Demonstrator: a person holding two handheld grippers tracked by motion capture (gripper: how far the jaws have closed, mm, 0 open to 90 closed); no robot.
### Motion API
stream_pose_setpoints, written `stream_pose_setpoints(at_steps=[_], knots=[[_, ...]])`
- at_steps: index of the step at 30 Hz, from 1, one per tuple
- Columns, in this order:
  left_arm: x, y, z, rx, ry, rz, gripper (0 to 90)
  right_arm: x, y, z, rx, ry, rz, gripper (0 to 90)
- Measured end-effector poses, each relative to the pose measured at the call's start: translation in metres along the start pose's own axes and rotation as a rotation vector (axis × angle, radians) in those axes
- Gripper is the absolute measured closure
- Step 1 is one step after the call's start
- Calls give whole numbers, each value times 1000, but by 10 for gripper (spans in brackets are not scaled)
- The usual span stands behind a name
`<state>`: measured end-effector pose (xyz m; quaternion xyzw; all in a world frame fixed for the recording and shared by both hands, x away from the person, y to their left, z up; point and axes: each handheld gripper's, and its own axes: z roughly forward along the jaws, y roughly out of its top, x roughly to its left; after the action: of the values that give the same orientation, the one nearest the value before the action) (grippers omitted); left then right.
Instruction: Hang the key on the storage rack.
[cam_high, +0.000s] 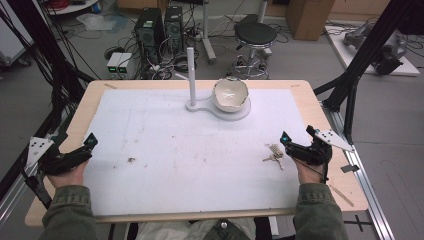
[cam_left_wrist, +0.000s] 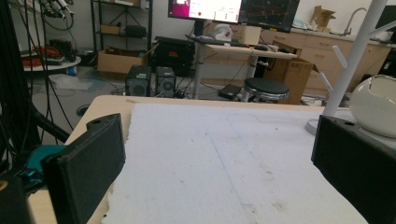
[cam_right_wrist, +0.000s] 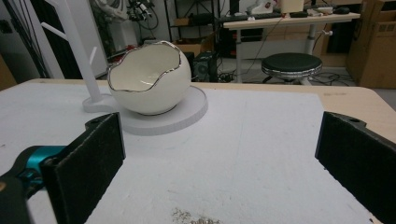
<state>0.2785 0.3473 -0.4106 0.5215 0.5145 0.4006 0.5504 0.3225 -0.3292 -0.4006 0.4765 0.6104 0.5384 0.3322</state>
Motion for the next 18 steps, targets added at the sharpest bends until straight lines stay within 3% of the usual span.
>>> stream_pose_setpoints(at_steps=[12, 15, 18], knots=[[0, 0, 1, 5, -13, -12, 33, -2, 0, -1, 8, -2, 4, 5], [0, 0, 1, 3, -8, -13, 33, -1, -1, 1, 24, -2, -27, 5], [1, -1, 1, 1, -9, -22, 33, -1, -1, 1, 27, -2, -27, 5]])
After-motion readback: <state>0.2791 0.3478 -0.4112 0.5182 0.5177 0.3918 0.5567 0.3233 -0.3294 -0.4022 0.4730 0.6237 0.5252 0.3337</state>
